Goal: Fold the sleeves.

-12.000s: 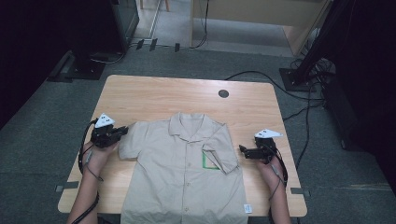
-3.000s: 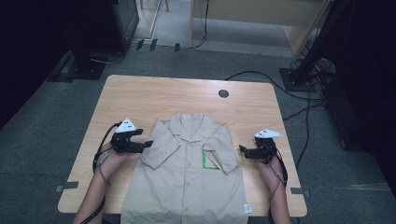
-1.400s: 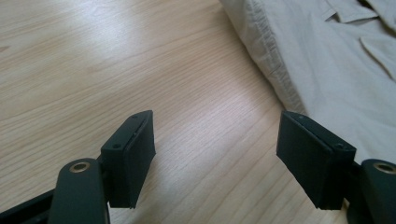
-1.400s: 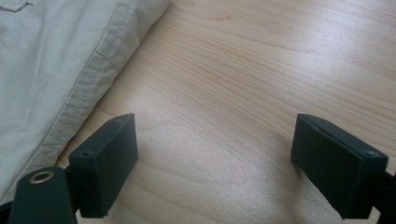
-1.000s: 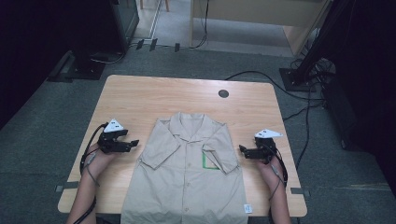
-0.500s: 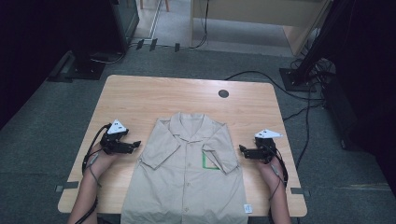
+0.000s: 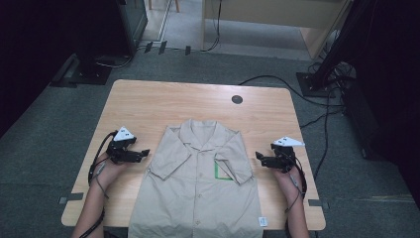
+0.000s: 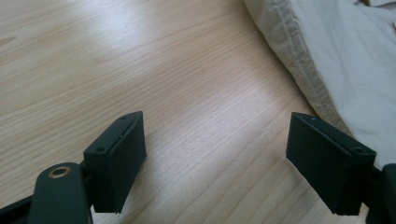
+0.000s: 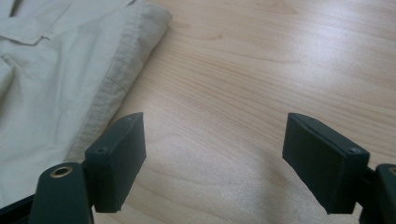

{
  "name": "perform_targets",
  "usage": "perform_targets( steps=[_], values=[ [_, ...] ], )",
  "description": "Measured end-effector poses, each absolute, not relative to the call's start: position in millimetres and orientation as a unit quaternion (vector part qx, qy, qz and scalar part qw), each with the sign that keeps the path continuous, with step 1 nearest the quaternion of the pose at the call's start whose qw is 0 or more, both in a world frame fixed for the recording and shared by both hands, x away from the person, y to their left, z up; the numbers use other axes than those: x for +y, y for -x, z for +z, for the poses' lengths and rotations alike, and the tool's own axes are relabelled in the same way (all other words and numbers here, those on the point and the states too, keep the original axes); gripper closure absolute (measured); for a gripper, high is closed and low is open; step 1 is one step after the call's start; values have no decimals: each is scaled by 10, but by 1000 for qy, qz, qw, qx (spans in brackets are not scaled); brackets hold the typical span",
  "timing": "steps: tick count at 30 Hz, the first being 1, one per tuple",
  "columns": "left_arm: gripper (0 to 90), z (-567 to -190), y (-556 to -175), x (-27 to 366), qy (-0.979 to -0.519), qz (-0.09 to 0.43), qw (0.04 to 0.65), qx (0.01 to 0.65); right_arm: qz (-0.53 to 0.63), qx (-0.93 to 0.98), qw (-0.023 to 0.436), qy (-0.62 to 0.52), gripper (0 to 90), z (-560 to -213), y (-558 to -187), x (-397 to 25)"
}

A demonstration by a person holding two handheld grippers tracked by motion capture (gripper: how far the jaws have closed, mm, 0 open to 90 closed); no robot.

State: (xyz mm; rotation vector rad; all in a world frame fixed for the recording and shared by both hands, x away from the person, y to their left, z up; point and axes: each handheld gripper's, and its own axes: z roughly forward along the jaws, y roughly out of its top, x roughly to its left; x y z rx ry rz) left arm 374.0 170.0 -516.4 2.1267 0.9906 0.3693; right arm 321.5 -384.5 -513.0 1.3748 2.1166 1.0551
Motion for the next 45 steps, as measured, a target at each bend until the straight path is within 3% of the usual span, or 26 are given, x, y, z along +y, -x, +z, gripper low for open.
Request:
perform_targets(
  steps=[22,45],
  values=[
    [239,-5023,-3678,1604,-830,173,375,374,347,780,198,-481,204,-5084,-3212,-3683],
    [238,-4961,-3652,1435,-833,163,383,364,352,781,204,-474,204,-5041,-3222,-3598]
  ],
)
